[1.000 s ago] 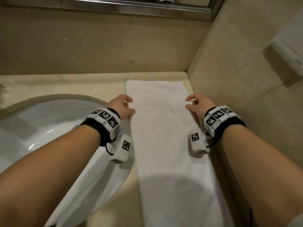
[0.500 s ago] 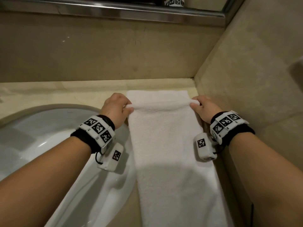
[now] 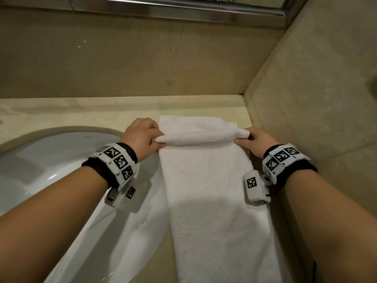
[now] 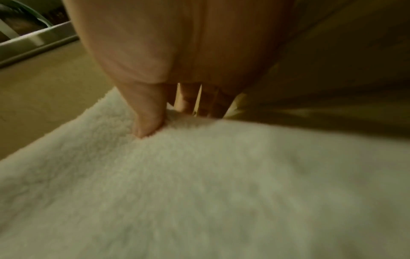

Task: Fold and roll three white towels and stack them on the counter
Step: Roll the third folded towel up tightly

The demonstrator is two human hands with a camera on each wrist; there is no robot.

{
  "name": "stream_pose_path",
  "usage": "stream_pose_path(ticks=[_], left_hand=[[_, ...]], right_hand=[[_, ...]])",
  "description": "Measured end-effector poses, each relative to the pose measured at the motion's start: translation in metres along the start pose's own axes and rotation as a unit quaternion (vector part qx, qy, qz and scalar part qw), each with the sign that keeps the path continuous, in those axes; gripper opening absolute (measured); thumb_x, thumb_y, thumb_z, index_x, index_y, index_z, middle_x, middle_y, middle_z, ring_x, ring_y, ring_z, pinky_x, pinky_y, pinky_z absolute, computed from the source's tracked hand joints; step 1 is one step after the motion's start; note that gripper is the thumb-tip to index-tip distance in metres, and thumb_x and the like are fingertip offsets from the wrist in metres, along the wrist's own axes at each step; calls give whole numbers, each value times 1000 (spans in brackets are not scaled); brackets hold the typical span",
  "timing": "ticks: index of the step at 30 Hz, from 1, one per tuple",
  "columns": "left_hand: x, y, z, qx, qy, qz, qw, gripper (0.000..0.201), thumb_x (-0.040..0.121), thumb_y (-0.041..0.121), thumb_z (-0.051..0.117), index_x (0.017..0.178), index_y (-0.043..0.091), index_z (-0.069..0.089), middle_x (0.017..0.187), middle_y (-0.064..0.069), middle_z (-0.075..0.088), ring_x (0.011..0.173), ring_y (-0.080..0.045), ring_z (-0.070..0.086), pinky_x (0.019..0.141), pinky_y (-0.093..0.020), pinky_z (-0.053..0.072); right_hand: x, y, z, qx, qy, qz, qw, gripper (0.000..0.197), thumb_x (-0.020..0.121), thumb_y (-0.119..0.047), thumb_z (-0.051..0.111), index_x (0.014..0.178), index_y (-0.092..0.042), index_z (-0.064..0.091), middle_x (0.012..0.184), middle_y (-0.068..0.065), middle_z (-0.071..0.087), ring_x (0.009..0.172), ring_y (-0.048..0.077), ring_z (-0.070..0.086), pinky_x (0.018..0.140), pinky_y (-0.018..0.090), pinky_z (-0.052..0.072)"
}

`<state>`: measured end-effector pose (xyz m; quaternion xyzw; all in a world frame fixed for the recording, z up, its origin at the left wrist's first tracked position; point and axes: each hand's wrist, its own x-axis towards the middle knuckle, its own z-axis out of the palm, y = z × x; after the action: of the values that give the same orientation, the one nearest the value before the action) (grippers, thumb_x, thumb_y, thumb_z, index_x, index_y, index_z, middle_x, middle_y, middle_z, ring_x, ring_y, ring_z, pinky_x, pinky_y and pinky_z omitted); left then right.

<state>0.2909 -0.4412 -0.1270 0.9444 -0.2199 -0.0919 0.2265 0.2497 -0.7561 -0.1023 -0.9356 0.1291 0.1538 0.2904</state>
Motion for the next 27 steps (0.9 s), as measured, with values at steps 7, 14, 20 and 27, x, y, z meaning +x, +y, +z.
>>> stream_pose_path(ticks=[7, 14, 20, 27], left_hand=[[1, 3, -7, -164, -11, -64, 984, 23, 95, 32, 41, 111, 22, 54, 117, -2, 62, 113, -24, 51, 84, -31, 42], [38, 26, -59, -221, 106, -78, 966, 23, 95, 30, 41, 111, 22, 55, 94, 2, 59, 86, -19, 55, 75, -32, 43], [79, 23, -70, -339, 164, -140, 916, 25, 93, 33, 47, 107, 14, 53, 90, -1, 57, 73, -16, 54, 74, -32, 48], [75, 11, -18, -270, 19, -210, 940, 65, 74, 32, 72, 129, 15, 41, 116, 0, 58, 106, -22, 56, 89, -33, 46]], right_hand=[[-13, -6, 8, 198, 65, 20, 978, 18, 89, -35, 52, 104, -41, 58, 102, -13, 64, 104, 15, 58, 95, 35, 42], [0, -54, -40, 196, 157, -44, 967, 29, 92, -34, 49, 121, -29, 53, 99, -16, 58, 88, 1, 53, 79, 18, 36], [40, -71, -54, 218, 188, -44, 957, 30, 93, -32, 46, 122, -25, 52, 106, -8, 58, 97, 10, 51, 84, 26, 36], [60, -31, -10, 250, 76, 62, 963, 50, 83, -26, 65, 128, -22, 46, 111, -2, 59, 98, 20, 58, 85, 35, 47]])
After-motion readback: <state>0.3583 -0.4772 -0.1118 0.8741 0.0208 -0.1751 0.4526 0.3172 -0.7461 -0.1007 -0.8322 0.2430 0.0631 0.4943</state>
